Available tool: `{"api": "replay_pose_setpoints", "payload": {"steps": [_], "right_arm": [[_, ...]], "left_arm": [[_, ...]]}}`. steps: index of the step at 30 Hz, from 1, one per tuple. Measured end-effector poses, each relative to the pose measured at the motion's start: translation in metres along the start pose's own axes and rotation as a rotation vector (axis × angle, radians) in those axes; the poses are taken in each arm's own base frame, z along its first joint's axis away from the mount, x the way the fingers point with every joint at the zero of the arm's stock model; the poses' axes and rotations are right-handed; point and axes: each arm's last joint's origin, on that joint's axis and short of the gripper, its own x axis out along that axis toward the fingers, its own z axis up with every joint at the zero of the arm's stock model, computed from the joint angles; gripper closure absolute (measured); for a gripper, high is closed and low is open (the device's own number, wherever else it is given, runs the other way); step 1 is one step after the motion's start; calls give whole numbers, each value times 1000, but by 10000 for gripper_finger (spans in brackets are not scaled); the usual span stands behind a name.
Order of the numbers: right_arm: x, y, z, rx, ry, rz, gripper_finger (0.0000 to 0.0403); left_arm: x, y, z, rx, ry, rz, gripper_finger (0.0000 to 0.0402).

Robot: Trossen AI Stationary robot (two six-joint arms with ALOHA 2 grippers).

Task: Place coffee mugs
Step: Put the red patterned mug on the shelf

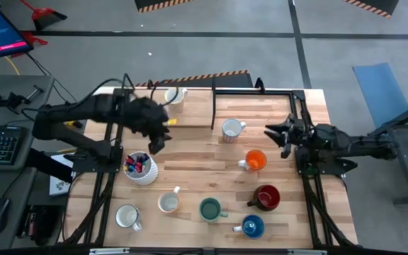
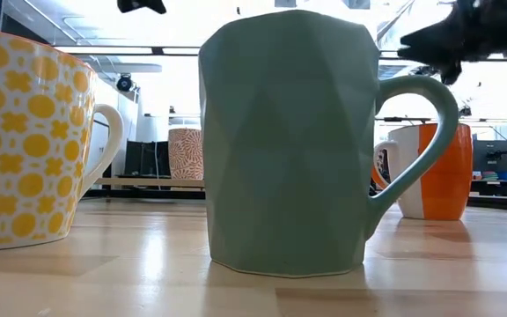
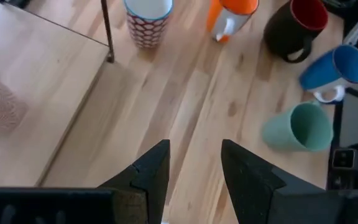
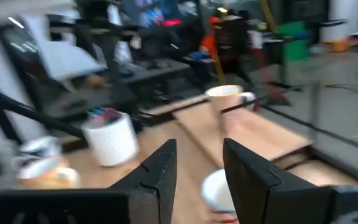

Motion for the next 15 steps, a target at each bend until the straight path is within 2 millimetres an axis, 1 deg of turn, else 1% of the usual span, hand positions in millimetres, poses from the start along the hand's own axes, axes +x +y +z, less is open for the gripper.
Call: {"api": "replay_pose_setpoints", "payload": {"steps": [2, 4, 8, 11, 13, 15], "right_arm": [[3, 2, 21, -41, 45, -77, 289], [9, 3, 38, -56, 118, -164, 289], [29, 0, 63, -46, 280, -353, 289], [50, -9, 71, -37, 442, -424, 289], [67, -18, 72, 8, 550, -421, 289], [86, -31, 69, 56, 650, -400, 289]], "left_arm": [[-2, -2, -11, 4, -29, 30, 268], [-2, -1, -25, 8, -36, 72, 268], [2, 7, -48, -21, -77, 107, 268], [7, 13, -60, -46, -151, 85, 268], [10, 17, -66, -54, -198, 62, 268], [11, 19, -70, -63, -238, 32, 268]]}}
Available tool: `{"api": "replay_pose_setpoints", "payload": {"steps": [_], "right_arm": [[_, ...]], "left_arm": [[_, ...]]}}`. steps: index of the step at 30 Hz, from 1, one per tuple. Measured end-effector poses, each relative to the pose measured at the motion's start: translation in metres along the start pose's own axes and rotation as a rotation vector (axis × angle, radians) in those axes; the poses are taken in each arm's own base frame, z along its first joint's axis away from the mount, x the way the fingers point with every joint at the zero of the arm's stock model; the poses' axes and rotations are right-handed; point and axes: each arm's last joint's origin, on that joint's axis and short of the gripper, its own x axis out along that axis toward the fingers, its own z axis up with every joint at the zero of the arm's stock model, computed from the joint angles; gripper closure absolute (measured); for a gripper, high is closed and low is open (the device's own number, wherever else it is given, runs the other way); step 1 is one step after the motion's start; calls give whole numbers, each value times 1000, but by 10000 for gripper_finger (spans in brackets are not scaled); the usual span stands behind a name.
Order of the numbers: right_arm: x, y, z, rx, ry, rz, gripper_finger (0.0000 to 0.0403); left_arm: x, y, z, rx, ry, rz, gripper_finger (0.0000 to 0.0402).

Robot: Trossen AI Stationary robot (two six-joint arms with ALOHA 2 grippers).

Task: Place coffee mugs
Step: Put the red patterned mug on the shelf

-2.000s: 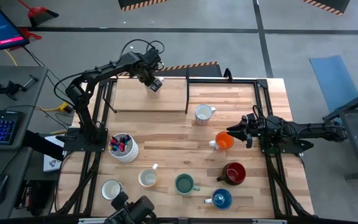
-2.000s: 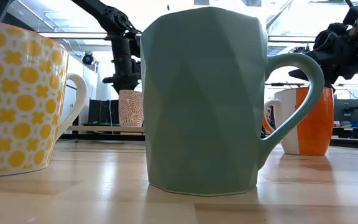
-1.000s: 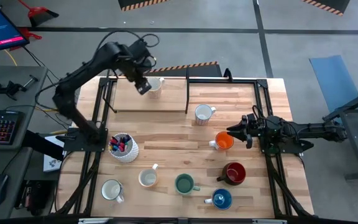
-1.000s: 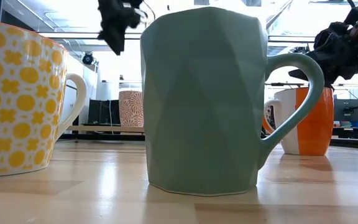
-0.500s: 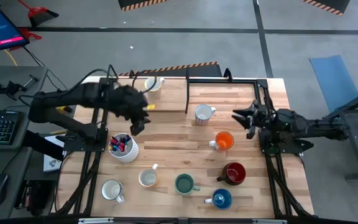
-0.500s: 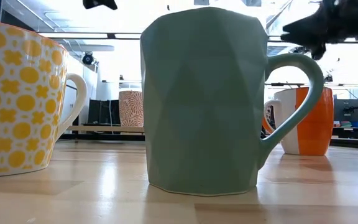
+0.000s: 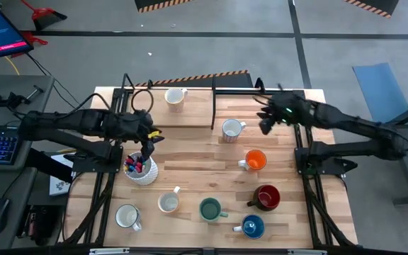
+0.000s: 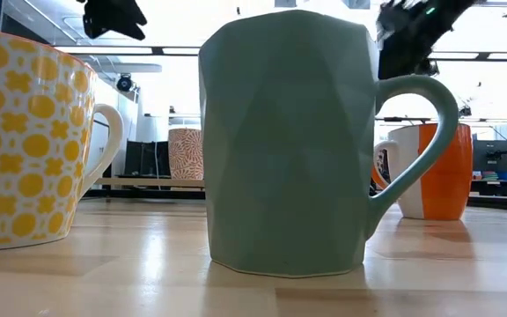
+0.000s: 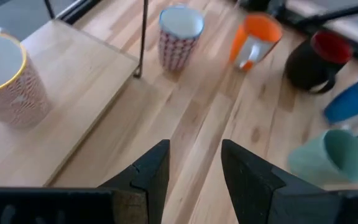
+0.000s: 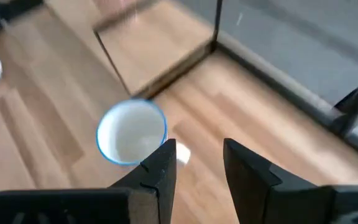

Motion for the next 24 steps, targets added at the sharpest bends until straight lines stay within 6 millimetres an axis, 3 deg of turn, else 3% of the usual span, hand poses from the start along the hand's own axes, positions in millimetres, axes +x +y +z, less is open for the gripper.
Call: {"api": "replay_pose_setpoints", "payload": {"steps": [8, 13, 19, 24], "right_arm": [[68, -4, 42, -24, 198, 160, 289], [99, 12, 48, -99, 297, 177, 289], [117, 19, 39, -128, 376, 161, 289], [118, 20, 39, -126, 370, 118, 289]], "left_arm": [[-1, 2, -3, 74, -15, -43, 268], [-2, 5, -9, 141, 38, -20, 268], [-16, 15, -21, 169, 59, -16, 268], [-16, 28, -49, 126, -42, -58, 268]]}}
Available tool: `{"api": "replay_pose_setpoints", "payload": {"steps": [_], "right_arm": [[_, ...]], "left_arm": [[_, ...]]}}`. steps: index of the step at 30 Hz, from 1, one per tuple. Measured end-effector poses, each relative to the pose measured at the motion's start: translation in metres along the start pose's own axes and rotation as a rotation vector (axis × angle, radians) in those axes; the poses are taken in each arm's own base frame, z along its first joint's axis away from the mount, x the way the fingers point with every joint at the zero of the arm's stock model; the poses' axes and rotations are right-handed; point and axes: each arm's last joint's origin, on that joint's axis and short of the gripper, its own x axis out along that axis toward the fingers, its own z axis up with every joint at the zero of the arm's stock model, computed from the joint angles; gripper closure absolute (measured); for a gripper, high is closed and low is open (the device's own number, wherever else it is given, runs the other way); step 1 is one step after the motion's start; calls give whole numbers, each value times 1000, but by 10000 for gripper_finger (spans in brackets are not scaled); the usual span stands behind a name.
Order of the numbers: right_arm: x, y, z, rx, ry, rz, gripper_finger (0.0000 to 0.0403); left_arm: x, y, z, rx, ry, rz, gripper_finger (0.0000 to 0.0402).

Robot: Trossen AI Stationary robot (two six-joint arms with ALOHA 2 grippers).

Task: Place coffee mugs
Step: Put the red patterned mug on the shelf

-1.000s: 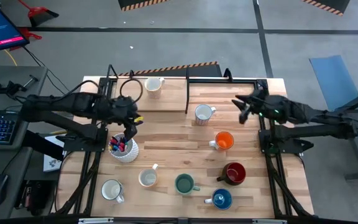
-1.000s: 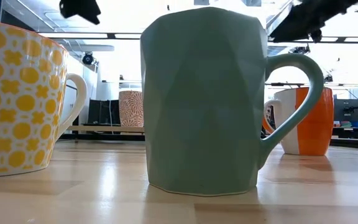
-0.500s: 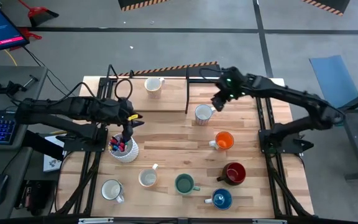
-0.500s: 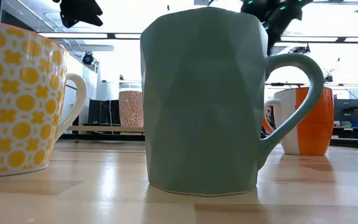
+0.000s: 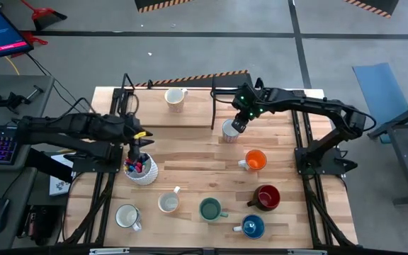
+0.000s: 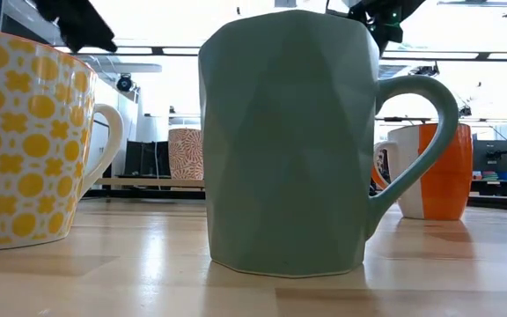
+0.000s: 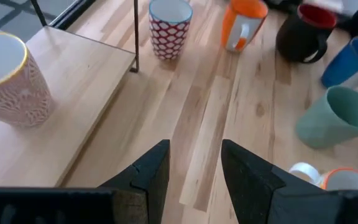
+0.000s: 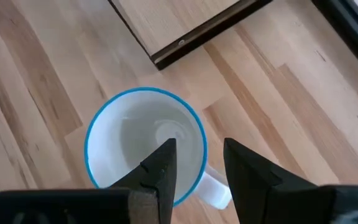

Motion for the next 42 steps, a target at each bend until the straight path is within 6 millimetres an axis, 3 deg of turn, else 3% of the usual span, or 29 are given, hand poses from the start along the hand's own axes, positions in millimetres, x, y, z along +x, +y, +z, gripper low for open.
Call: {"api": "replay_pose_setpoints", "payload": {"steps": [5, 11, 22, 34, 38, 42], "right_arm": [[2, 1, 1, -3, -1, 0, 289], [19, 1, 0, -14, 45, -2, 289], [46, 0, 0, -21, 102, -15, 289], [59, 0, -2, 10, 143, 10, 291], [59, 0, -2, 13, 144, 10, 320], [59, 0, -2, 31, 143, 8, 381]], "left_arm": [[4, 5, -19, -53, -105, -64, 268], [2, 8, -27, -56, -118, -75, 268], [-1, 8, -27, -69, -135, -82, 268], [-1, 8, -27, -70, -135, -82, 268], [-1, 8, -26, -70, -135, -82, 268], [-1, 8, -26, -71, -135, -82, 268]]}}
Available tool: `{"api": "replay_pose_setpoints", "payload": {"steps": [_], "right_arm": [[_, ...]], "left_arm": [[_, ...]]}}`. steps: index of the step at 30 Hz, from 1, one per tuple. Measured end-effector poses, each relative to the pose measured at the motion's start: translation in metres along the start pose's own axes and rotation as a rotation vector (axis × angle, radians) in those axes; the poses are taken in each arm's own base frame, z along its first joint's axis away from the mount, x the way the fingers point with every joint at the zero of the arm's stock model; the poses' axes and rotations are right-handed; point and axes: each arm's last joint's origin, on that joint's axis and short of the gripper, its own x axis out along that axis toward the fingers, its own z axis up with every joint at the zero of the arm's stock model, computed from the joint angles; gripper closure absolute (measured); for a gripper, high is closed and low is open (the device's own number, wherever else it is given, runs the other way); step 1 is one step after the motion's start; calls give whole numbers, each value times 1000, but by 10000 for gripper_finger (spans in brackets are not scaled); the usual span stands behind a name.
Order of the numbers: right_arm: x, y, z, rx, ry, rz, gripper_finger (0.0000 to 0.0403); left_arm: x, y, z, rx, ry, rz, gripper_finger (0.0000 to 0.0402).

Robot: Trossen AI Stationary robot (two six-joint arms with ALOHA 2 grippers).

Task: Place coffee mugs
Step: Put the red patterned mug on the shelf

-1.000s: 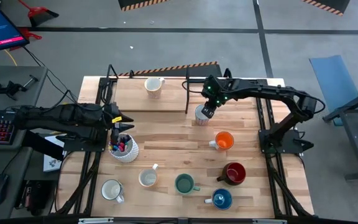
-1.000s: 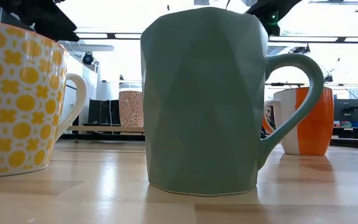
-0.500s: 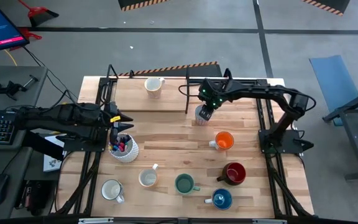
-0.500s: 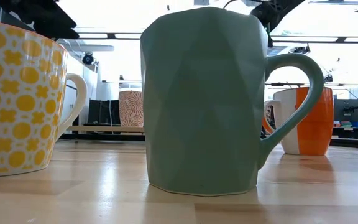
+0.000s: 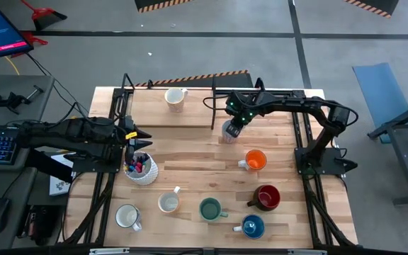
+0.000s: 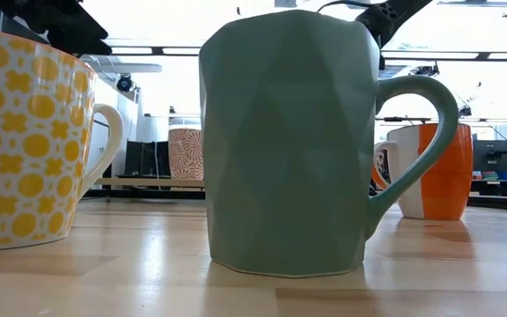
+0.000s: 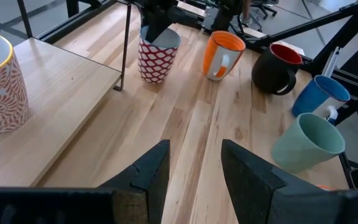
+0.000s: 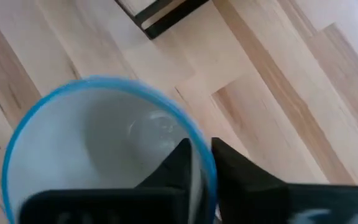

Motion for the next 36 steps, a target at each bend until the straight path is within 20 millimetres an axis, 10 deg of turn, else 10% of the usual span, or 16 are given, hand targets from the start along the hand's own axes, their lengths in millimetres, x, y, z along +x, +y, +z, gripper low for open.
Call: {"api": "replay_pose_setpoints", "payload": {"steps": [10, 28, 36], "right_arm": [[-11, 14, 7, -21, -17, 76, 400], [-160, 93, 49, -237, -185, 116, 402], [-172, 103, 75, -251, -431, 167, 402]], "left_arm": [[0, 0, 0, 1, 1, 0, 268], [0, 2, -6, 24, 61, 23, 268], [0, 2, -6, 40, 61, 27, 268]]}}
